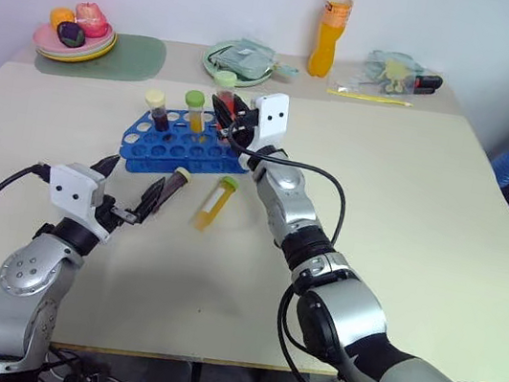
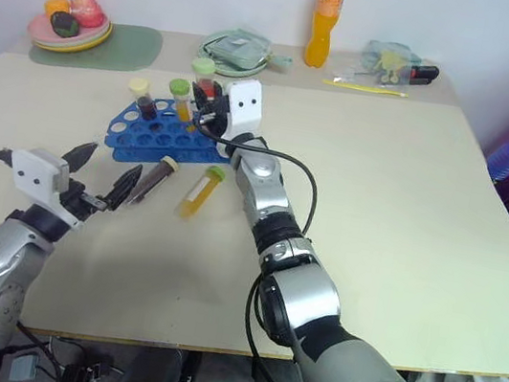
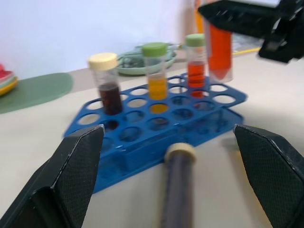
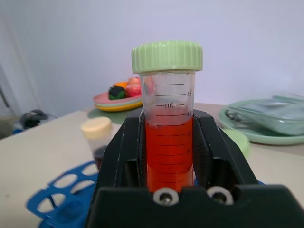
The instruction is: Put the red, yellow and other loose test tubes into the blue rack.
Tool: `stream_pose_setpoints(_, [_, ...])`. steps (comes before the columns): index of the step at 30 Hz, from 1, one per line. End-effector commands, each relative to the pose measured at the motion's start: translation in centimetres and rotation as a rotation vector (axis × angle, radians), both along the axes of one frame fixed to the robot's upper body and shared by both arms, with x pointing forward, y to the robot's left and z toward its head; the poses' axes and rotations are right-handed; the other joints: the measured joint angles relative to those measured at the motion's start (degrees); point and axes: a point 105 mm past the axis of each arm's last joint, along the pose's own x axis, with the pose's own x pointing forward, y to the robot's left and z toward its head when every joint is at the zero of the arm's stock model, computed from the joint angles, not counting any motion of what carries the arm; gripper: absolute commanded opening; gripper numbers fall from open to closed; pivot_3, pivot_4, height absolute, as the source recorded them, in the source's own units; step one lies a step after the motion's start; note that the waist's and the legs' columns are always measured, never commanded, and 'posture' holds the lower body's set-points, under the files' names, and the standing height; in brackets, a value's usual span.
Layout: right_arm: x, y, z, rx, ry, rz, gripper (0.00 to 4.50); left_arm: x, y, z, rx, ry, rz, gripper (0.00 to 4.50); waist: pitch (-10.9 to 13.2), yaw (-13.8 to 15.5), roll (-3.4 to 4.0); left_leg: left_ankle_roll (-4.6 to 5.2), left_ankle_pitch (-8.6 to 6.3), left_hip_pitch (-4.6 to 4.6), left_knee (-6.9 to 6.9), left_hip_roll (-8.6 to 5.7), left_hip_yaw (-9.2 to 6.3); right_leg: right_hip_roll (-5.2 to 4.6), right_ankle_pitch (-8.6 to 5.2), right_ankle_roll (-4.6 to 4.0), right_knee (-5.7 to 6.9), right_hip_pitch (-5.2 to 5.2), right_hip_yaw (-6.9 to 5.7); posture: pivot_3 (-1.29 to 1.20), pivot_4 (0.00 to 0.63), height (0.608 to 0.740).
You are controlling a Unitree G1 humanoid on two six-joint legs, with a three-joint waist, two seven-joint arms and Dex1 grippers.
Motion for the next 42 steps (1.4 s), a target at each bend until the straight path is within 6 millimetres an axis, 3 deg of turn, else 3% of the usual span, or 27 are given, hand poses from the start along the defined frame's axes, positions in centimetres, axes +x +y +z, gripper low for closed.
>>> stream_pose_setpoints(1, [-0.2,0.6,1.2,0.006,-0.051,0.024,0.81,-0.6,-0.5,0.9,0.001,-0.027,-0.018,4.50,0.0,0.0,0.00,0.00,0.00,0.00,0.00,0.00,0.00,0.00,0.00,0.00,0.00,-0.01,0.00,0.00,0.150,0.729])
stream_pose_setpoints(4, [-0.1,0.6,0.3,-0.027,-0.036,0.008,0.81,-0.7,-0.8,0.8,0.000,-0.022,-0.028,4.50,0.0,0.0,0.00,0.00,0.00,0.00,0.00,0.00,0.00,0.00,0.00,0.00,0.00,0.00,0.01,0.00,0.150,0.729])
stream_pose_setpoints(22, [1.4,-1.2,-0.9,-0.086,-0.018,-0.135,0.81,-0.7,-1.3,1.2,-0.001,-0.030,-0.049,4.50,0.0,0.1,0.01,-0.04,0.03,0.00,0.01,0.00,-0.01,0.00,0.00,-0.01,0.01,0.01,0.01,0.00,0.150,0.729])
stream_pose_setpoints(35, [1.2,-1.0,-1.9,-0.115,-0.019,-0.173,0.81,-0.7,-1.4,1.1,-0.004,-0.030,-0.058,4.50,0.0,0.2,0.01,-0.05,0.03,0.00,0.02,-0.01,-0.02,0.00,0.00,-0.01,0.01,0.03,0.00,0.00,0.150,0.729])
stream_pose_setpoints(42, [1.2,-0.6,-1.4,-0.116,-0.038,-0.206,0.81,-0.8,-1.6,0.9,-0.006,-0.024,-0.064,4.50,0.0,0.2,0.01,-0.06,0.04,0.01,0.01,-0.01,-0.03,0.00,0.00,-0.01,0.01,0.03,0.00,0.00,0.150,0.729])
